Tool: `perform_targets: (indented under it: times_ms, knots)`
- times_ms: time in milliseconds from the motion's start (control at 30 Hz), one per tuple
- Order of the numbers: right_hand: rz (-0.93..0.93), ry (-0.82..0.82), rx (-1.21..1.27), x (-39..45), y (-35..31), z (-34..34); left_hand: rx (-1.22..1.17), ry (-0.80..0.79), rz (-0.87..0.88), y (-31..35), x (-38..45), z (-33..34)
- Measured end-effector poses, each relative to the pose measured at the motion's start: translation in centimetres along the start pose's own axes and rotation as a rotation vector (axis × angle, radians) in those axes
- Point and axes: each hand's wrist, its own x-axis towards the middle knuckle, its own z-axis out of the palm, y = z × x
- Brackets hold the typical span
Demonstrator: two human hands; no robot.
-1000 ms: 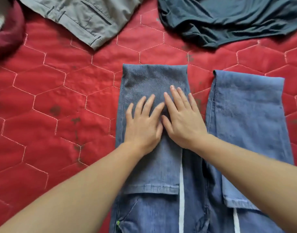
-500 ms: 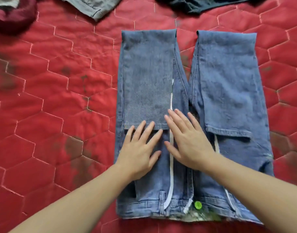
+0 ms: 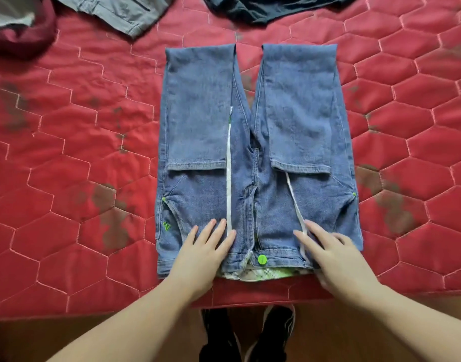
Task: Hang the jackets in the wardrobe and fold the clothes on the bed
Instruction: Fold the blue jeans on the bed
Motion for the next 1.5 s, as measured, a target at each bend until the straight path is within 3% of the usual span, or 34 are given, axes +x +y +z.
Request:
perform_targets:
  times_ms: [167, 300, 500, 667, 867, 1100, 1367, 1500]
  knots:
    - [0.117, -0.028, 0.118, 2.6, 0.9, -3.2, -0.205, 0.008, -0.037, -2.1, 0.4, -4.3]
    - [0.065, -0.024, -0.023, 5.2, 2.5, -7.3, -0.171, 0.124, -0.125, -4.7, 1.4, -9.2]
    - [0.179, 0.052, -0.13, 12.4, 4.2, -13.2, -0.154, 0.217, -0.231, -9.7, 6.1, -15.2]
    - [0.244, -0.009, -0.32, 19.9, 5.9, -16.2, -0.128, 0.213, -0.222, -13.5, 12.3, -18.8]
    - [0.333, 0.006, -0.302, 27.2, 8.5, -18.4, -0.079, 0.289, -0.204, -17.2, 18.9, -22.0]
    - [0.303, 0.212, -0.211, 34.9, 11.7, -20.2, -0.032, 0.323, -0.214, -22.0, 25.7, -26.0]
    - [0.324, 0.135, -0.251, 43.2, 14.7, -20.4, -0.078, 0.284, -0.325, -25.2, 33.1, -26.5]
    - [0.324, 0.164, -0.241, 44.3, 15.2, -19.1, -0.079, 0.481, -0.323, -25.4, 34.6, -24.9]
